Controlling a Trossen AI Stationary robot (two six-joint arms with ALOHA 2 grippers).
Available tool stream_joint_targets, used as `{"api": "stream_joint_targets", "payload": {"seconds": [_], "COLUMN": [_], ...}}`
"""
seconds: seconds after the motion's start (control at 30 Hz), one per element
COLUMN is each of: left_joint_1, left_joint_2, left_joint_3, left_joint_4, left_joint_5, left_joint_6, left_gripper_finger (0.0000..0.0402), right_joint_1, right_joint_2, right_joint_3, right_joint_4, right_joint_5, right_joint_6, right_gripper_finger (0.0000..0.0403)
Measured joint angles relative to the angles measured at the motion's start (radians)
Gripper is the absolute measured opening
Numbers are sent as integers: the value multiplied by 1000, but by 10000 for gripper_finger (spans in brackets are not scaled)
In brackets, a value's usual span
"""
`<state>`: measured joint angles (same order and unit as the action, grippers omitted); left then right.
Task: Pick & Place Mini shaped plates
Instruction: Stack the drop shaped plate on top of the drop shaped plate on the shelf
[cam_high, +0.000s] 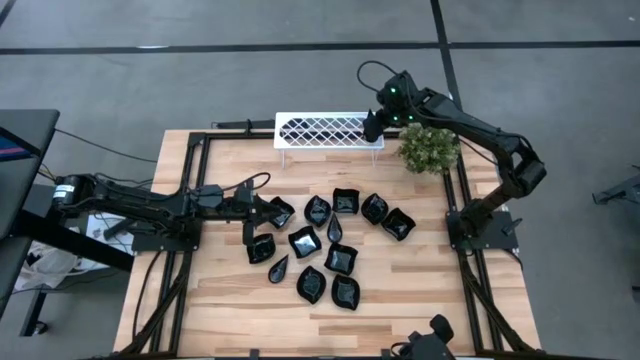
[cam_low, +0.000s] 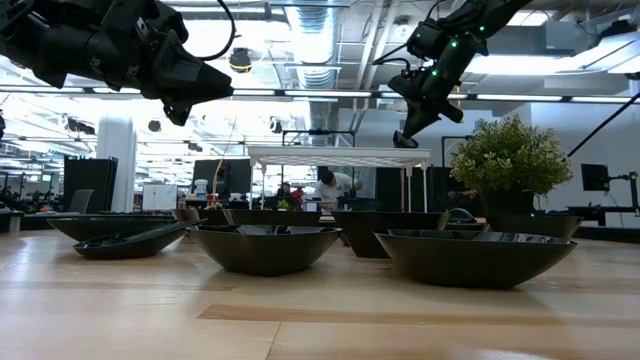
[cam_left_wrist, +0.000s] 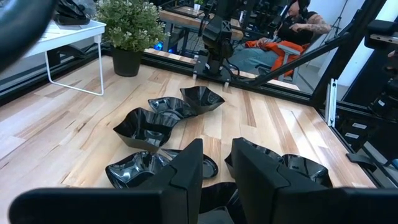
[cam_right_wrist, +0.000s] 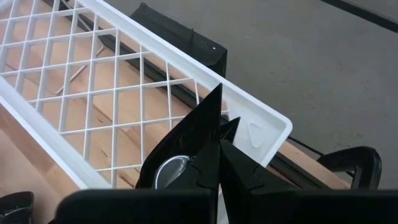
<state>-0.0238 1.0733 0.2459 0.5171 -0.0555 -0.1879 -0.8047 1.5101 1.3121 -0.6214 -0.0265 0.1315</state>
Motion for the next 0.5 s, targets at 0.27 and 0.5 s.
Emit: {"api": "stream_joint_targets", "payload": {"seconds": [0.27,0.5], "left_joint_1": [0,0], "left_joint_2": [0,0], "left_joint_3": [0,0], "left_joint_4": [0,0], "left_joint_5": [0,0], "left_joint_6": [0,0], "left_gripper_finger": [88,88], "right_joint_1": [0,7], "right_joint_2": [0,0], "right_joint_3": [0,0], "right_joint_4": [-1,-6], "right_joint_5": [0,1], "right_joint_6": [1,1], "right_gripper_finger": [6,56]}}
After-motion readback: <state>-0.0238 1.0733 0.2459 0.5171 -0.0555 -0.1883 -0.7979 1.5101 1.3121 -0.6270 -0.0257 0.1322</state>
